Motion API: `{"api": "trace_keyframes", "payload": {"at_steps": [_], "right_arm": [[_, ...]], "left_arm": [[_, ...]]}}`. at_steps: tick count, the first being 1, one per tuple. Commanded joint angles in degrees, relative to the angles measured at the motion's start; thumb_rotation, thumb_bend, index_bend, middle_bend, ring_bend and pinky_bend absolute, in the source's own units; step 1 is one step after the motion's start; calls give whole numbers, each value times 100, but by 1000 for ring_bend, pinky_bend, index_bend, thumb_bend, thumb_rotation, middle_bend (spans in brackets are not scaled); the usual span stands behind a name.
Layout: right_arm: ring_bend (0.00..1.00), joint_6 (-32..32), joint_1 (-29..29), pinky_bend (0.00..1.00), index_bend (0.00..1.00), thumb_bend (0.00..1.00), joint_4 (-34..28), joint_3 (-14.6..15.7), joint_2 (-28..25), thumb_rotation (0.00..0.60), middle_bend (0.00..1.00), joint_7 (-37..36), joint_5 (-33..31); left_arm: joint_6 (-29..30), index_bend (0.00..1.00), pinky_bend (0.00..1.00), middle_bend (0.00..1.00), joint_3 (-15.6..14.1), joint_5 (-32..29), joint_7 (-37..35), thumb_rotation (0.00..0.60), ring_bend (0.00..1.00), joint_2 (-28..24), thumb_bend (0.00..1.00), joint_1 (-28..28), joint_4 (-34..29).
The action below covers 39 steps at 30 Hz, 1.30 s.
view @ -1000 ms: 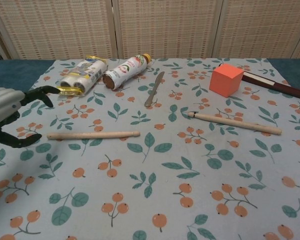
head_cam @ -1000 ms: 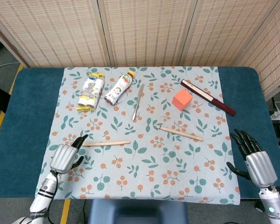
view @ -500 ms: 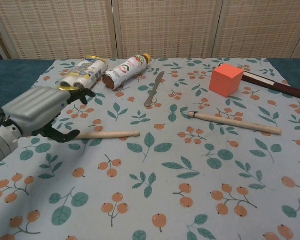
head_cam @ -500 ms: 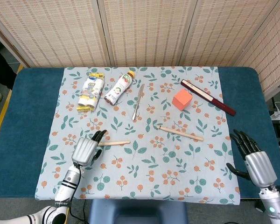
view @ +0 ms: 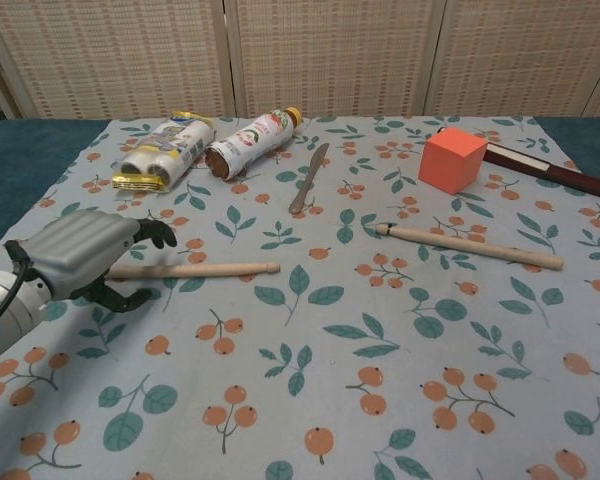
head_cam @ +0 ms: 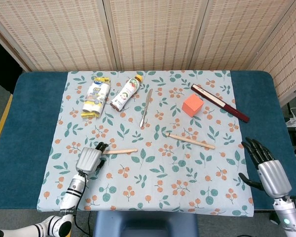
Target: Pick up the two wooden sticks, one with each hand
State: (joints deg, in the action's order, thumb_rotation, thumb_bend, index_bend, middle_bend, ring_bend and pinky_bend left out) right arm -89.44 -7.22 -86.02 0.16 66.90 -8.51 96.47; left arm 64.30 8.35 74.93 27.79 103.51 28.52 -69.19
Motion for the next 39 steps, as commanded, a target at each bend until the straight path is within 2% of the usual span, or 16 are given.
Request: {"api": "trace_keyframes", "payload": {"at_steps": [1,8,23,28,31,39], "right_arm": [[0,32,-7,172,31,142,-12,-2,-7,600,0,7,-16],[0,101,-21,172,31,142,-64,-6,-58,600,0,3,-47],[0,120,-5,174,31,142,-128,-32,-113,600,0,-15,-91],[0,131,-2,174,31,142,-138,-38,-119,600,0,-13,-104],[0,130,3,174,31,142,-146,-37,-123,600,0,-6,-101],[0,157,0,174,31,142,-147,-43,-113,600,0,14,-112]], "left_arm": [[67,267,1000,278,5,-13,-11,600,1000,69,340,3,70],[357,371,1000,389,18,16,20,600,1000,417,339,-11,469],[344,392,1000,414,22,-68,44,600,1000,655,340,43,677],[466,524,1000,564,-15,27,30,600,1000,723,348,40,790],[423,564,1000,608,-39,0,16,600,1000,731,355,27,839],[308,530,1000,599,-84,-101,-4,600,1000,728,355,-27,910]]}}
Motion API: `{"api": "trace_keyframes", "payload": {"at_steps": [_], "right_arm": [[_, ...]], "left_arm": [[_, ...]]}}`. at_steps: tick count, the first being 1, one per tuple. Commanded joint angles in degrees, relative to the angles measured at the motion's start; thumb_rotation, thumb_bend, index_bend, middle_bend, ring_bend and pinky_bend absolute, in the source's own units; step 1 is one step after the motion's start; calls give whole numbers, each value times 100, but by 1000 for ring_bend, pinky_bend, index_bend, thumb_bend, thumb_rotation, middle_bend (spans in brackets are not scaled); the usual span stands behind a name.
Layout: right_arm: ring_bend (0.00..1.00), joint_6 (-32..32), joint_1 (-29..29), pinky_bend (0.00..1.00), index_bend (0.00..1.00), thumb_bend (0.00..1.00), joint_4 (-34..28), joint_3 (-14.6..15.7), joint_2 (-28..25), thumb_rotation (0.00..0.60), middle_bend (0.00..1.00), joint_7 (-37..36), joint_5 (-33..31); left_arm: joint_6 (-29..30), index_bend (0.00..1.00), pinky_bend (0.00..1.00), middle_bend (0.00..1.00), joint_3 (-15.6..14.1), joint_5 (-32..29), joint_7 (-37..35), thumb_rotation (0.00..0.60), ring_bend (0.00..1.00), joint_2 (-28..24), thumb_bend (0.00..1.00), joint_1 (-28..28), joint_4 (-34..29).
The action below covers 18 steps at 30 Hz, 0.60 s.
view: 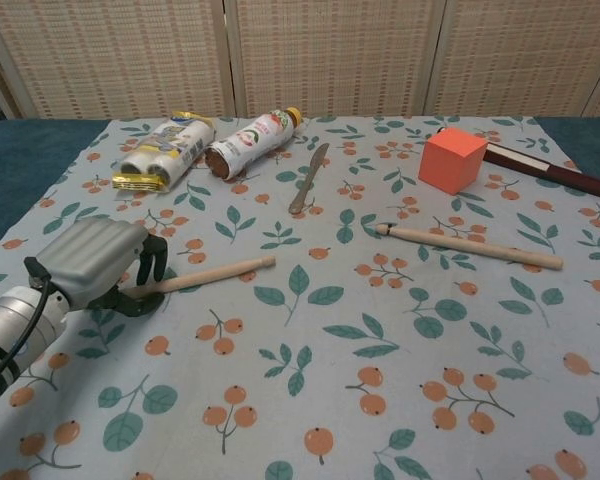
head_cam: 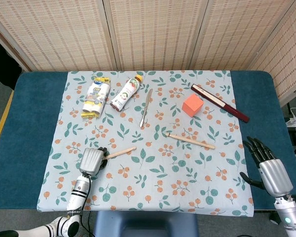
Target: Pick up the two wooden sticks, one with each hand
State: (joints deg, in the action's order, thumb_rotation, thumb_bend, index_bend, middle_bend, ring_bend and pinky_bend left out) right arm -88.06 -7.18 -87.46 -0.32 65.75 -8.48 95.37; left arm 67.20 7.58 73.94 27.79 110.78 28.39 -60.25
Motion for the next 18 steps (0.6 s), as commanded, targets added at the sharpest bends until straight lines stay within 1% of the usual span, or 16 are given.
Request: {"api": "trace_keyframes", "payload": {"at_steps": [1,5,7,11,13,15,18], "right_arm": [[0,26,-6,174,31,142,-4,3,3,600,0,18,-4],[0,48,-9,174,31,142,-9,5,7,600,0,36,-11],[0,62,-12,174,31,142,-15,6,3,600,0,40,-16],[0,78,-14,174,31,142,-26,2,-3,600,0,44,-26],[0,88,-16,174,31,142,-30,-1,-5,600,0,49,-36],[0,102,-19,174,31,142,-35,-7,-6,600,0,53,-53],[0,138,-30,174,31,142,-45,-24,-5,600,0,72,-94]], "left_arm": [[28,527,1000,599,-12,3,-2,600,1000,0,355,-19,17],[58,518,1000,605,-25,24,2,600,1000,-15,353,-32,0],[85,530,1000,618,-26,35,8,600,1000,-12,356,-39,4],[149,605,1000,696,-37,75,22,600,1000,12,408,-50,54],[207,650,1000,756,-45,116,-16,600,1000,36,436,-63,100],[273,667,1000,805,-53,166,-65,600,1000,56,442,-74,148],[371,670,1000,840,-66,244,-185,600,1000,65,443,-100,194]]}}
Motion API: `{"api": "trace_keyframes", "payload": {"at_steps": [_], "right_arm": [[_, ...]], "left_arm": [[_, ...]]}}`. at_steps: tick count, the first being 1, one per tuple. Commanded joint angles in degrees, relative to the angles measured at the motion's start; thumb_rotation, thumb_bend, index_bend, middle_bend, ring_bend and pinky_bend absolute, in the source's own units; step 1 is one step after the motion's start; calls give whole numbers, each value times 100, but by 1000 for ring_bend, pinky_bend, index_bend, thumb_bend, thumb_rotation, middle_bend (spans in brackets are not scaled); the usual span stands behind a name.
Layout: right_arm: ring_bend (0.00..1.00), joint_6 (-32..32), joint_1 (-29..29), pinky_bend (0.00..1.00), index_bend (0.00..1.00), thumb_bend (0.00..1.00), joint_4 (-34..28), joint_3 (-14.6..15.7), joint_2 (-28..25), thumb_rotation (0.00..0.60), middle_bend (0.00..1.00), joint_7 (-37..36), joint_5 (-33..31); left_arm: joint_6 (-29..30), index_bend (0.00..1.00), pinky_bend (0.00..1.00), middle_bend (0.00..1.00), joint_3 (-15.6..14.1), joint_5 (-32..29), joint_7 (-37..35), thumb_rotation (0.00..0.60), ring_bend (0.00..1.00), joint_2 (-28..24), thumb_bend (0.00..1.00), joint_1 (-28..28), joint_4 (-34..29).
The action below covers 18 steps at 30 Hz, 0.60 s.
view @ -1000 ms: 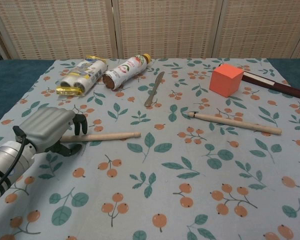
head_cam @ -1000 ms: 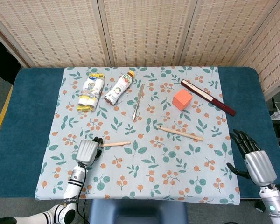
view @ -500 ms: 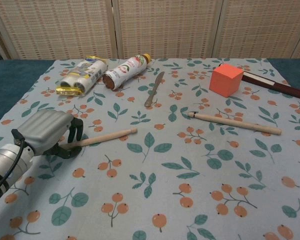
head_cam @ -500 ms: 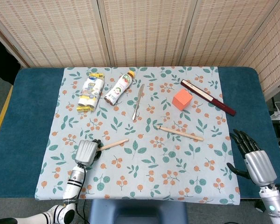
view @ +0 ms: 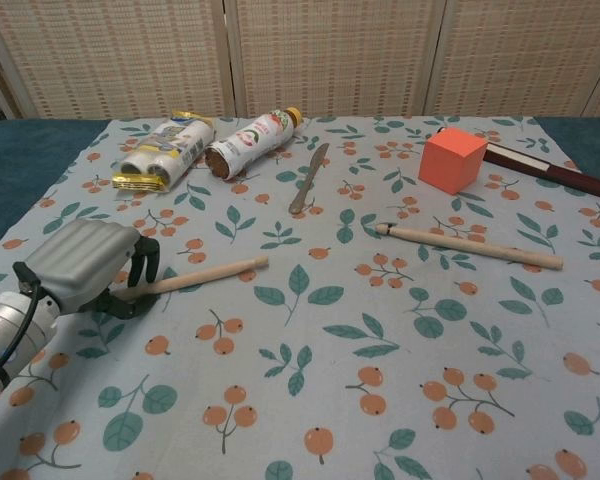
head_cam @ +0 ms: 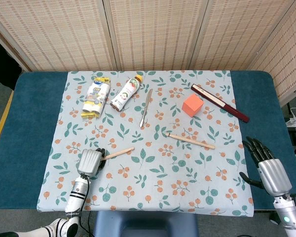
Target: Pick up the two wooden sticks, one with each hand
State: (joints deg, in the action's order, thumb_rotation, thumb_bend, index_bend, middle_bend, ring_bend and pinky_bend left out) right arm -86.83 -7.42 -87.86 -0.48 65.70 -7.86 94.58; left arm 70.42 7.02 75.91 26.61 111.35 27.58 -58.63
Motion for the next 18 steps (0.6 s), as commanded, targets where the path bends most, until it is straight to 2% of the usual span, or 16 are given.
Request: {"api": "trace_keyframes", "payload": {"at_steps": [1,9,15,18], "right_arm": [[0,30,-12,174,31,142,-10,-12,2,600,0,14,-25],[0,151,-65,175,31,142,-21,-31,-6,600,0,-22,-84],[0,474,-195,178,31,142,-46,-127,-25,600,0,-29,-351],[0,709,-322,228,44,142,-44,-229,-8,600,5,-57,-542]], "left_arm": [[75,671,1000,842,-16,71,-98,600,1000,-4,443,-30,30],[314,676,1000,848,14,217,-322,600,1000,-194,444,-102,-75],[697,681,1000,851,154,378,-359,600,1000,-728,443,-169,-566],[870,682,1000,853,278,416,-380,600,1000,-1139,443,-213,-1017]]}}
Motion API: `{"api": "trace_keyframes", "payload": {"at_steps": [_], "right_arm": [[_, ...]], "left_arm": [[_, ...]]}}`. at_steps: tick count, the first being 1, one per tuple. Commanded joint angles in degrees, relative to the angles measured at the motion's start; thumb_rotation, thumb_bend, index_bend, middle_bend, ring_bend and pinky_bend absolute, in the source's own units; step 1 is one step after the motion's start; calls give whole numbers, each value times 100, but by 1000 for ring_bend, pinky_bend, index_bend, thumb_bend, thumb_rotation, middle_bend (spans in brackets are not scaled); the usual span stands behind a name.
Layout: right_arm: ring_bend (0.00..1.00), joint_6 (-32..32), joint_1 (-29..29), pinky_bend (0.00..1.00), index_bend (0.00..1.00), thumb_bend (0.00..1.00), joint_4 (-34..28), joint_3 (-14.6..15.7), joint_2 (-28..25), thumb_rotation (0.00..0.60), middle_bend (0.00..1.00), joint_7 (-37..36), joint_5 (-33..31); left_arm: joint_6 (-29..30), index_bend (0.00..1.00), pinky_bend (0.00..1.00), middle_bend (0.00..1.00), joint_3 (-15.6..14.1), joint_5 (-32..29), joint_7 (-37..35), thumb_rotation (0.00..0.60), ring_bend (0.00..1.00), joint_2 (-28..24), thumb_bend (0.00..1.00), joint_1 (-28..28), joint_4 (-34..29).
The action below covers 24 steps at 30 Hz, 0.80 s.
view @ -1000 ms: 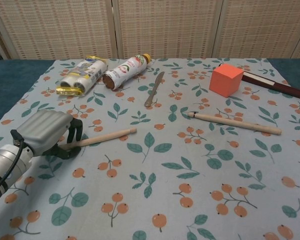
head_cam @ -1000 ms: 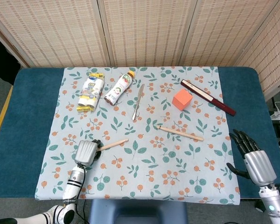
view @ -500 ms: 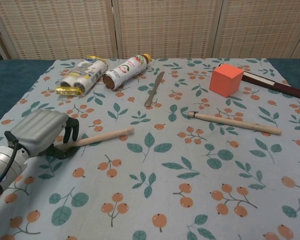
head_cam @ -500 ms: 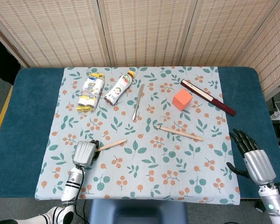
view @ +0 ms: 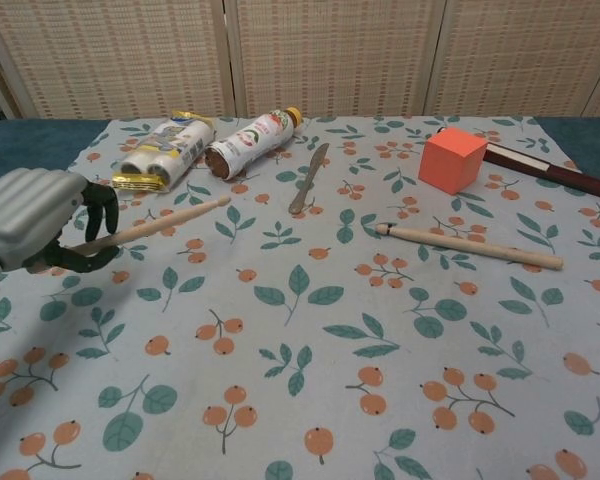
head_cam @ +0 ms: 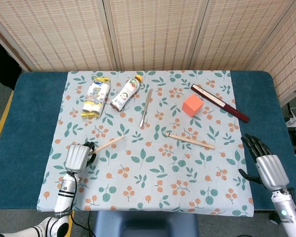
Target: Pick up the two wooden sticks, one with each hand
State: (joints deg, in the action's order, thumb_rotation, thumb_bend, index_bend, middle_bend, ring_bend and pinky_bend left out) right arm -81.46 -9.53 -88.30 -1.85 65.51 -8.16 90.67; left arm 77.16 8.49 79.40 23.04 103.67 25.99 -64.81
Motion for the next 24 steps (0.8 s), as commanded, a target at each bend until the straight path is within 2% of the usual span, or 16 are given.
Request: {"api": "trace_keyframes", "payload": {"at_steps": [1,3,4,7,11,18,21,22,24], "right_arm": [[9,239,-167,269,60,142,54,-156,61,600,27,-31,-231],[96,386,-258,396,95,142,142,-248,145,600,87,-1,-389],[194,534,-347,492,121,142,222,-343,228,600,129,78,-559],[414,1049,-628,672,183,142,423,-506,427,600,188,366,-953],[457,1582,-942,702,192,142,588,-606,628,600,191,558,-1231],[469,1792,-1193,706,230,142,869,-745,932,600,219,781,-1414],[540,2086,-1469,747,249,142,1238,-873,1263,600,236,1091,-1661],[562,2487,-1710,763,255,142,1519,-920,1500,600,242,1295,-1880],[598,2711,-1894,798,267,142,1833,-985,1765,600,253,1527,-2102]], "left_arm": [[267,682,1000,853,193,82,-39,600,1000,-548,443,-68,-599],[349,683,1000,854,279,98,-49,600,1000,-796,444,-85,-900],[428,684,1000,854,349,137,-68,600,1000,-973,443,-89,-1120],[574,685,1000,855,437,264,-77,600,1000,-1329,443,-102,-1615],[749,686,1000,856,462,424,-14,600,1000,-1559,444,-127,-1980],[869,687,1000,856,501,451,-44,600,1000,-1640,442,-162,-2214],[967,687,1000,856,537,508,-84,600,1000,-1691,443,-174,-2360],[1031,687,1000,856,559,538,-144,600,1000,-1726,443,-190,-2457],[1063,687,1000,856,556,555,-156,600,1000,-1766,443,-210,-2516]]}}
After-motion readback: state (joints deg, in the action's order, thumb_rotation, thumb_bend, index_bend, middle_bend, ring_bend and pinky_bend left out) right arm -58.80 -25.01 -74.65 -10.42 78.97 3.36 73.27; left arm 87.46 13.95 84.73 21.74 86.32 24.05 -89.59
